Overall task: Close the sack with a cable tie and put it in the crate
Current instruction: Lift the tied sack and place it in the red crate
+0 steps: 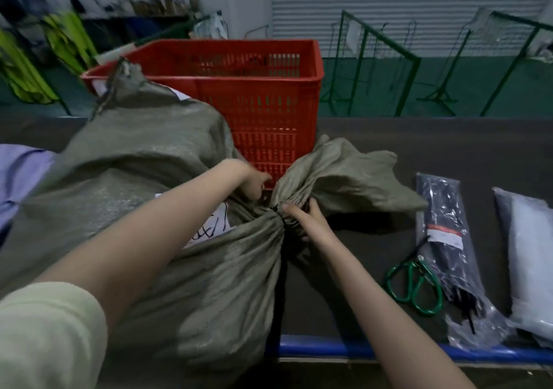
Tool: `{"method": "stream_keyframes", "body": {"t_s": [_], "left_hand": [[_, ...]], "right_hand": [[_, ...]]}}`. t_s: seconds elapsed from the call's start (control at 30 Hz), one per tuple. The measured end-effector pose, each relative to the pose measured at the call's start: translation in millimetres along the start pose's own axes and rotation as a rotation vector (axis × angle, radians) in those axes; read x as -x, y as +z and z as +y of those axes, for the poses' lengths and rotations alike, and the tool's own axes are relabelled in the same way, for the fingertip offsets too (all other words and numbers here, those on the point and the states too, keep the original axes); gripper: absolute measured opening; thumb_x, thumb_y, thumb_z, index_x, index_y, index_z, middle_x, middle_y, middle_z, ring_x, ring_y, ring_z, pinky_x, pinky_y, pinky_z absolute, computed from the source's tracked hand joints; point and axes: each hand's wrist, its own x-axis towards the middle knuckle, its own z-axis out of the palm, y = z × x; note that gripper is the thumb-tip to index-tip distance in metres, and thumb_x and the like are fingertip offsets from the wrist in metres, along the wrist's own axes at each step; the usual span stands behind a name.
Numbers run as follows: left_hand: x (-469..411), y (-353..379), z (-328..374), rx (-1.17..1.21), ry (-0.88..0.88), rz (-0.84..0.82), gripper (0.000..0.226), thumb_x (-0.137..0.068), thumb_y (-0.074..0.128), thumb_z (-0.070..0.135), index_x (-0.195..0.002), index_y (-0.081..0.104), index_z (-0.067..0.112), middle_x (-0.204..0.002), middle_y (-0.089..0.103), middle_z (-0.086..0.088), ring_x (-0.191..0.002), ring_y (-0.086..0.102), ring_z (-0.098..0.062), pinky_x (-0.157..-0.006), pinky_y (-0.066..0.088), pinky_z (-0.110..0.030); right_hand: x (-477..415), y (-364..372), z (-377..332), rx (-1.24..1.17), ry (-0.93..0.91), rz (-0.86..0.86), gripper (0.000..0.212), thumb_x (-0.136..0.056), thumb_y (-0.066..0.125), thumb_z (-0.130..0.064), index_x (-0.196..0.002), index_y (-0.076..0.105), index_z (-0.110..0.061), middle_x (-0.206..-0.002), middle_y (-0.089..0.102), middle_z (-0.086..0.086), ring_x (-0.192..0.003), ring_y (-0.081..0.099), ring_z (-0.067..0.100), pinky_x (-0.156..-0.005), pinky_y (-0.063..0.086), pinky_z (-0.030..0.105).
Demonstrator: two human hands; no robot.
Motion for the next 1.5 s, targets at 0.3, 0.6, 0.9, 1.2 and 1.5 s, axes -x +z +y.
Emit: {"method": "stream_keyframes", "body": {"t_s": [0.3, 0.6, 0.9, 1.2, 1.5], "left_hand": [[-6.0, 7.5, -34.5, -0.103, 0.082, 0.121, 0.057, -0.078, 0.065, 0.049, -0.117, 0.059, 0.008, -0.124, 0.061, -0.012, -0.109, 0.057, -0.029, -0.083, 0.044, -0.032], [-12.9, 8.8, -43.3, -0.09, 0.167, -0.071, 0.043, -0.09, 0.051, 0.035, -0.123, 0.057, 0.007, -0.118, 0.059, -0.012, -0.094, 0.051, -0.023, -0.083, 0.039, -0.032], [4.4, -16.7, -82.8, 0.285, 0.222, 0.311, 0.023, -0.087, 0.055, 0.039, -0.075, 0.06, 0.021, -0.079, 0.056, 0.001, -0.082, 0.051, -0.018, -0.074, 0.039, -0.03], [85.7, -67.8, -148.3, 0.851, 0.097, 0.884, 0.024, -0.071, 0.075, 0.033, -0.053, 0.062, 0.024, -0.06, 0.06, 0.006, -0.064, 0.054, -0.008, -0.069, 0.046, -0.027], [151.7, -62.5, -192.2, 1.2, -0.044, 1.356, 0.027, -0.07, 0.077, 0.029, -0.052, 0.059, 0.023, -0.059, 0.059, 0.005, -0.06, 0.054, -0.006, -0.062, 0.044, -0.024]], "right_hand": [[-22.7, 36.5, -20.5, 0.055, -0.177, 0.022, 0.089, -0.064, 0.082, -0.018, -0.139, 0.035, -0.015, -0.135, 0.053, 0.007, -0.124, 0.051, 0.02, -0.109, 0.037, 0.036], [-32.0, 60.7, -36.9, 0.366, -0.254, 0.133, 0.086, -0.051, 0.085, -0.018, -0.127, 0.045, -0.01, -0.128, 0.055, 0.01, -0.124, 0.048, 0.025, -0.105, 0.041, 0.035], [-16.8, 66.8, -63.8, 0.14, 0.05, -0.066, 0.119, -0.069, 0.079, -0.016, -0.149, -0.01, -0.016, -0.15, 0.03, 0.005, -0.132, 0.04, 0.022, -0.091, 0.04, 0.026], [-14.0, 91.3, -177.5, 0.149, -0.358, 0.119, 0.053, -0.07, 0.069, -0.001, -0.12, 0.056, -0.008, -0.112, 0.063, 0.009, -0.103, 0.06, 0.022, -0.089, 0.048, 0.029], [9.2, 128.8, -261.6, 0.325, -0.56, -0.071, 0.039, -0.061, 0.069, -0.01, -0.1, 0.065, -0.016, -0.085, 0.069, 0.001, -0.081, 0.066, 0.021, -0.082, 0.056, 0.037]]}}
